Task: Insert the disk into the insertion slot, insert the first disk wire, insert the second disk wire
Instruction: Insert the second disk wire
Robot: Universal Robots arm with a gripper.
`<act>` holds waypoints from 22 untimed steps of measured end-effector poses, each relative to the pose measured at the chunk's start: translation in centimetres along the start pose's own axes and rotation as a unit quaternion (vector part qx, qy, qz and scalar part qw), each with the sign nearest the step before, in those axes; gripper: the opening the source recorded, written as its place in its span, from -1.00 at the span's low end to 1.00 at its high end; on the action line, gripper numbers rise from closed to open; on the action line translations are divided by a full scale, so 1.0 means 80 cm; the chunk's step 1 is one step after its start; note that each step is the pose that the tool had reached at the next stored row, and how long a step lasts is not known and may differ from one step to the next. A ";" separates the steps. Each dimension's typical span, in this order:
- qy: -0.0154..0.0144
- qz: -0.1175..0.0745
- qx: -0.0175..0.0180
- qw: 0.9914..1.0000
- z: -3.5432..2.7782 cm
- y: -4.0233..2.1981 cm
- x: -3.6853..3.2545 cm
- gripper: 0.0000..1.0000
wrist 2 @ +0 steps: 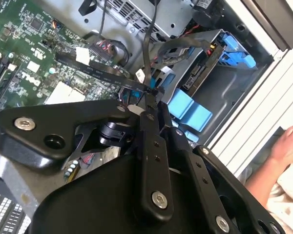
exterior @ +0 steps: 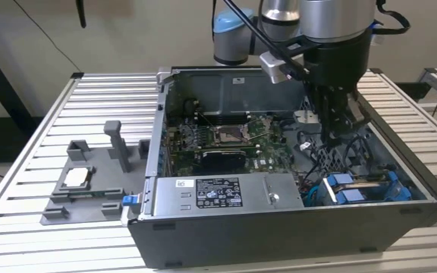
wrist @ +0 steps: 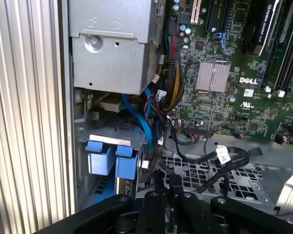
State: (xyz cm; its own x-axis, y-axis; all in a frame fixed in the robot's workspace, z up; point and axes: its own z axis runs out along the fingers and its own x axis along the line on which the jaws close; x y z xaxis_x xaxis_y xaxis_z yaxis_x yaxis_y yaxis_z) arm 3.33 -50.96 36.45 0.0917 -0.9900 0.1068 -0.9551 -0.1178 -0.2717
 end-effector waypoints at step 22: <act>-0.002 -0.002 -0.023 1.000 0.0049 -0.0088 0.0103 -0.68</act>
State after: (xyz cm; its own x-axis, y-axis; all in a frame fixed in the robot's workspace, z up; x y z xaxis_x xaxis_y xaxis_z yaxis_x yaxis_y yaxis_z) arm 4.20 -51.72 36.36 0.0964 -0.9900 0.1031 -0.9665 -0.1179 -0.2279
